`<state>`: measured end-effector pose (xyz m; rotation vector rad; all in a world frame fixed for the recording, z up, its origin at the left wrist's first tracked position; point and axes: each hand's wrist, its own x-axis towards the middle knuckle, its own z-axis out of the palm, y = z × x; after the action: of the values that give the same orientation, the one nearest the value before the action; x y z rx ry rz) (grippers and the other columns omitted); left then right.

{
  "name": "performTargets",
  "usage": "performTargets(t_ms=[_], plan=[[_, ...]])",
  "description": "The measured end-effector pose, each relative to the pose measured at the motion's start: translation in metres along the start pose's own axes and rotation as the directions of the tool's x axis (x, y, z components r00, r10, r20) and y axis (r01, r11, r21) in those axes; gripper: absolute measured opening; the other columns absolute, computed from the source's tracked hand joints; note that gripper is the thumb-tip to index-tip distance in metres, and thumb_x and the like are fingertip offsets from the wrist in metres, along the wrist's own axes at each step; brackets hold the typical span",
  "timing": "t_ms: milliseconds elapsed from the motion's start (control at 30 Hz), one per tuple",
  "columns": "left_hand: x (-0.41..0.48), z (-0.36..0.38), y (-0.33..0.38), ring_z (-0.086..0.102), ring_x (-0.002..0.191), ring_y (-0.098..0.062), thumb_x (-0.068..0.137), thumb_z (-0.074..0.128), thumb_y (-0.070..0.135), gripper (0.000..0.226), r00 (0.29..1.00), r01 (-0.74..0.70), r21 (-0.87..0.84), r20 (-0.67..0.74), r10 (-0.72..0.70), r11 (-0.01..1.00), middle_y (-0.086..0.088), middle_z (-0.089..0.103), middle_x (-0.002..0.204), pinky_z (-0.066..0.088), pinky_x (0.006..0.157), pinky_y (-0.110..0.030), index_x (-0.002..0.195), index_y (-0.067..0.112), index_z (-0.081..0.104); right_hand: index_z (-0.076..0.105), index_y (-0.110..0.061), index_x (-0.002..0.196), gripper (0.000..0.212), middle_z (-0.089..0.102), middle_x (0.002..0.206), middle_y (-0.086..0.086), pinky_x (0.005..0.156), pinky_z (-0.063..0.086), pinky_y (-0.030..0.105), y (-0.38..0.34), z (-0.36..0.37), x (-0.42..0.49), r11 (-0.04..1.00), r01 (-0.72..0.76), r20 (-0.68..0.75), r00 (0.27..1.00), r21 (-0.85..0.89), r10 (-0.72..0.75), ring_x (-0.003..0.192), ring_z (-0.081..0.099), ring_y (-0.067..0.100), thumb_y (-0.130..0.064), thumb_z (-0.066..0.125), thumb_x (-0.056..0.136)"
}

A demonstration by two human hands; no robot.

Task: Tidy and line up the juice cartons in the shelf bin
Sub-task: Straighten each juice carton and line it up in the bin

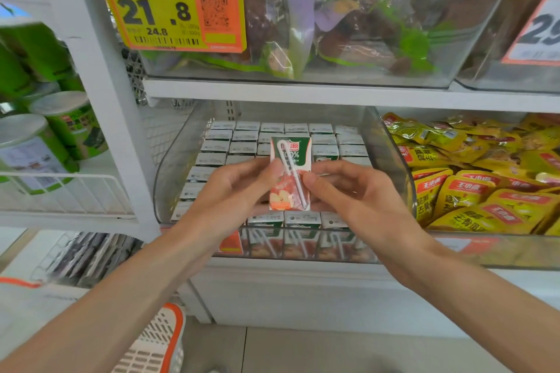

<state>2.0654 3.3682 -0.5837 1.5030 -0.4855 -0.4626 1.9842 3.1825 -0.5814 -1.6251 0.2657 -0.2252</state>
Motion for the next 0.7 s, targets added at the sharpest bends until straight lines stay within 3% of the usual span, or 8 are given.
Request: performTargets(t_ms=[333, 533, 633, 700], plan=[[0.0048, -0.0006, -0.0055, 0.076, 0.108, -0.014, 0.107, 0.051, 0.033, 0.029, 0.999, 0.031, -0.025, 0.022, -0.030, 0.999, 0.004, 0.079, 0.116, 0.060, 0.083, -0.019, 0.126, 0.028, 0.072, 0.075, -0.018, 0.109, 0.019, 0.083, 0.095, 0.007, 0.086, 0.065, 0.034, 0.0054, -0.0031, -0.0004, 0.999, -0.013, -0.033, 0.999, 0.033, 0.014, 0.091, 0.080, 0.025, -0.026, 0.078, 0.092], [0.0059, -0.0024, -0.0075, 0.076, 0.108, -0.016, 0.109, 0.050, 0.018, 0.029, 0.999, 0.028, -0.027, 0.032, -0.027, 0.999, 0.003, 0.079, 0.117, 0.061, 0.084, -0.023, 0.126, 0.030, 0.071, 0.078, -0.016, 0.106, 0.013, 0.081, 0.103, -0.002, 0.076, 0.063, 0.021, 0.0074, -0.0017, -0.0016, 0.998, 0.001, -0.061, 0.998, 0.069, 0.003, 0.089, 0.080, 0.017, -0.021, 0.077, 0.095], [0.0063, -0.0018, -0.0061, 0.076, 0.107, -0.017, 0.093, 0.065, 0.031, 0.026, 1.000, -0.014, -0.068, 0.002, 0.014, 0.998, 0.001, 0.080, 0.114, 0.062, 0.080, -0.024, 0.117, 0.037, 0.074, 0.076, -0.012, 0.111, 0.014, 0.080, 0.108, 0.003, 0.080, 0.064, 0.025, 0.0076, 0.0002, -0.0008, 0.987, -0.040, -0.058, 0.997, 0.154, 0.049, 0.097, 0.080, 0.019, -0.018, 0.072, 0.100], [0.0065, -0.0024, -0.0047, 0.074, 0.113, -0.013, 0.087, 0.071, 0.041, 0.030, 1.000, -0.022, -0.094, 0.019, 0.024, 0.995, 0.004, 0.078, 0.120, 0.060, 0.085, -0.021, 0.116, 0.040, 0.076, 0.072, -0.012, 0.121, 0.019, 0.081, 0.112, 0.004, 0.092, 0.062, 0.030, 0.0037, 0.0003, 0.0005, 0.977, -0.087, 0.039, 0.996, 0.196, 0.081, 0.106, 0.078, 0.020, -0.020, 0.064, 0.105]])
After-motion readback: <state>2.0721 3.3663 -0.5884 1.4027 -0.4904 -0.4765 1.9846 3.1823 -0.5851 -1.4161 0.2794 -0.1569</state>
